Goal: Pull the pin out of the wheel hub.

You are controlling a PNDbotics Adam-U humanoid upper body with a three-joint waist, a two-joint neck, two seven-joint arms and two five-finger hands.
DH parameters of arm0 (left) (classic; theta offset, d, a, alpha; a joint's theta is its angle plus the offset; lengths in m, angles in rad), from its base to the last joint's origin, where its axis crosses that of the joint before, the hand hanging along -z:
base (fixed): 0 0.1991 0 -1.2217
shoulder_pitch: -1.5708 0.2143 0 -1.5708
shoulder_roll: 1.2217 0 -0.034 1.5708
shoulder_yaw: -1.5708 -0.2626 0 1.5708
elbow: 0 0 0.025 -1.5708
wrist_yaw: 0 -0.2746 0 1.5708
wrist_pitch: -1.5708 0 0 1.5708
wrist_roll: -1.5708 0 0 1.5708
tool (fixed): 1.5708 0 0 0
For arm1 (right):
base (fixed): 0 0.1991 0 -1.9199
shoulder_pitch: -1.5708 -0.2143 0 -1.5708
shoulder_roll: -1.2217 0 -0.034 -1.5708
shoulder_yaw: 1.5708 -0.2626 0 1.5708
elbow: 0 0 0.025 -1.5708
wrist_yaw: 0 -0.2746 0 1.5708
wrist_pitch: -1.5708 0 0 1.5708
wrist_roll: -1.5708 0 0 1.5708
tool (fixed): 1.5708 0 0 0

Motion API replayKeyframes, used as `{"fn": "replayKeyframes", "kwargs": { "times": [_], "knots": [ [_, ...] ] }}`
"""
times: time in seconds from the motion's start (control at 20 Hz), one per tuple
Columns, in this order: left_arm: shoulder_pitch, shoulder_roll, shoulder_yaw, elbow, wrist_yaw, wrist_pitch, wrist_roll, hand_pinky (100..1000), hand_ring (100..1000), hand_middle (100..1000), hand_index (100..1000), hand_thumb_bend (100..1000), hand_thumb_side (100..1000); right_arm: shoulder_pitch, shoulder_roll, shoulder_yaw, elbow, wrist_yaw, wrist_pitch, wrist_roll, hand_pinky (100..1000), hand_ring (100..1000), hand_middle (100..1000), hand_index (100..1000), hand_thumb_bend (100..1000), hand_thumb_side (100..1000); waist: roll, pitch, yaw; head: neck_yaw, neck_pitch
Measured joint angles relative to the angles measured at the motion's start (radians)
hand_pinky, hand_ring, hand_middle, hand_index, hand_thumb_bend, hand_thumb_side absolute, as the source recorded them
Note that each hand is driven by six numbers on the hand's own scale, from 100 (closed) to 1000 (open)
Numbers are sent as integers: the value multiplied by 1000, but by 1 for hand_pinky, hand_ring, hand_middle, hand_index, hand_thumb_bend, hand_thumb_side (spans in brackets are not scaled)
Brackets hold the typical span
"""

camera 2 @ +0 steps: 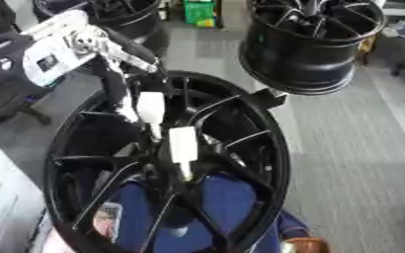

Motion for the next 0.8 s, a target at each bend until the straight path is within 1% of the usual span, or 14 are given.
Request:
{"fn": "replayKeyframes", "kwargs": {
  "times": [0.15, 0.3, 0.45, 0.5, 0.65, 0.75, 0.8],
  "knots": [
    [5, -2, 14, 21, -5, -6, 3, 733, 756, 702, 846, 488, 369, 0, 1, 0, 0, -3, 1, -2, 884, 753, 732, 853, 100, 100, -1, 1, 0, 3, 0],
    [5, -3, 19, 26, 14, -3, 2, 732, 758, 718, 858, 504, 382, 0, 4, 0, 0, -4, 2, -2, 884, 753, 732, 853, 100, 100, -1, 2, 0, 4, 0],
    [5, -3, 19, 20, 39, 2, 0, 733, 762, 735, 863, 513, 371, 0, 7, 0, 0, -4, 4, -4, 884, 752, 731, 853, 100, 100, 0, 2, -2, 4, 0],
    [5, -3, 18, 16, 48, 3, 0, 734, 764, 745, 861, 509, 344, 0, 7, 0, 0, -4, 4, -5, 884, 752, 731, 853, 100, 100, 0, 2, -2, 4, 0],
    [5, -3, 13, 1, 69, 3, -1, 733, 765, 754, 846, 493, 304, 0, 7, 0, 0, -4, 5, -6, 884, 752, 731, 852, 100, 100, 0, 2, -3, 4, 0],
    [5, -4, 7, -5, 76, 3, -1, 729, 758, 738, 819, 458, 265, -1, 7, 0, 0, -4, 5, -6, 885, 752, 732, 853, 100, 100, 1, 2, -4, 4, 0],
    [5, -6, 6, -6, 78, 3, -1, 723, 747, 709, 798, 437, 236, -1, 7, 0, 0, -4, 4, -7, 885, 753, 732, 853, 100, 100, 1, 2, -4, 4, 0]
  ]
}}
